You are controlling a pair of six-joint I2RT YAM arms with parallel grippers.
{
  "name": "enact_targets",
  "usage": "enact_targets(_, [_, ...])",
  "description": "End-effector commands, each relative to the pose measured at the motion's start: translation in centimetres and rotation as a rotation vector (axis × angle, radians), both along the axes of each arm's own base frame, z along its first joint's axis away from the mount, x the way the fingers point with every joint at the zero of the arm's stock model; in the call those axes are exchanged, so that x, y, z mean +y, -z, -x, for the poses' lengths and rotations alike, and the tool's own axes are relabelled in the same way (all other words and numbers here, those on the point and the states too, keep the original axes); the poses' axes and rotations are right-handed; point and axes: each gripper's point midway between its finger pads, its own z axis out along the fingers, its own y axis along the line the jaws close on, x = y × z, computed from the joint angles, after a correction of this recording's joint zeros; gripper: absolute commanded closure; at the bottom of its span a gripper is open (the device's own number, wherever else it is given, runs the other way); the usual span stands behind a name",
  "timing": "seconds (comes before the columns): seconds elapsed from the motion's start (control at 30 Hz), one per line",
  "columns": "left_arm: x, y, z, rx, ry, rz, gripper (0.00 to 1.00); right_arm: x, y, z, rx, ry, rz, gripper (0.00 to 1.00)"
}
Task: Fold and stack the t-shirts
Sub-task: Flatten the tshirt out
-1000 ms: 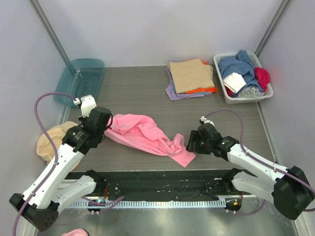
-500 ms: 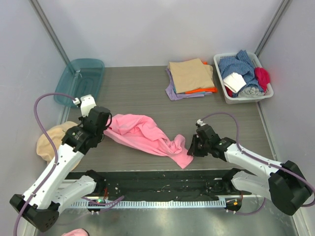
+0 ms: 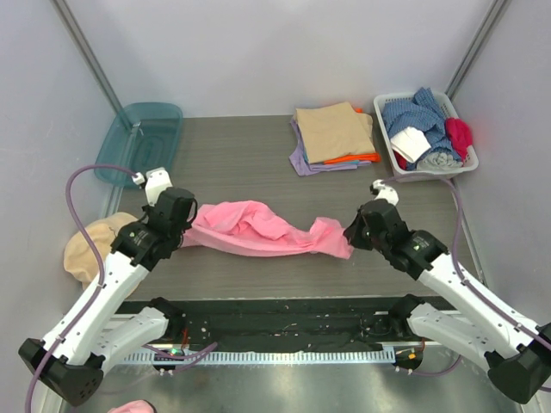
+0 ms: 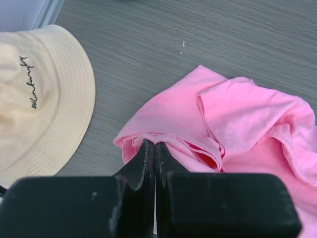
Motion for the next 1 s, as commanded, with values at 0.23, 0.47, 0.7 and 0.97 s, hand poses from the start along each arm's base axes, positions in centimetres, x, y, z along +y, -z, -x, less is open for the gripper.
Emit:
enact_targets(0.23, [-1.3, -0.1, -1.3, -0.036, 0.028, 0.051, 1.0, -5.2, -5.3, -0.8, 0.006, 0.186, 0.259, 0.99])
enact_targets(0.47, [-1.3, 0.2, -0.7, -0.027, 0.03, 0.069, 1.0, 3.5, -0.6, -2.3, 0.155, -0.15, 0.213, 0.99])
enact_targets(0.7, [-0.8, 0.4, 0.0, -0.019, 0.026, 0.064, 1.0, 5.8, 0.2, -5.9, 0.12, -0.181, 0.286, 0.99])
enact_targets(0.97, [-1.2, 0.5, -0.2, -0.008, 0.038, 0.064, 1.0, 4.7, 0.3, -11.2, 0.049, -0.093, 0.433, 0.92])
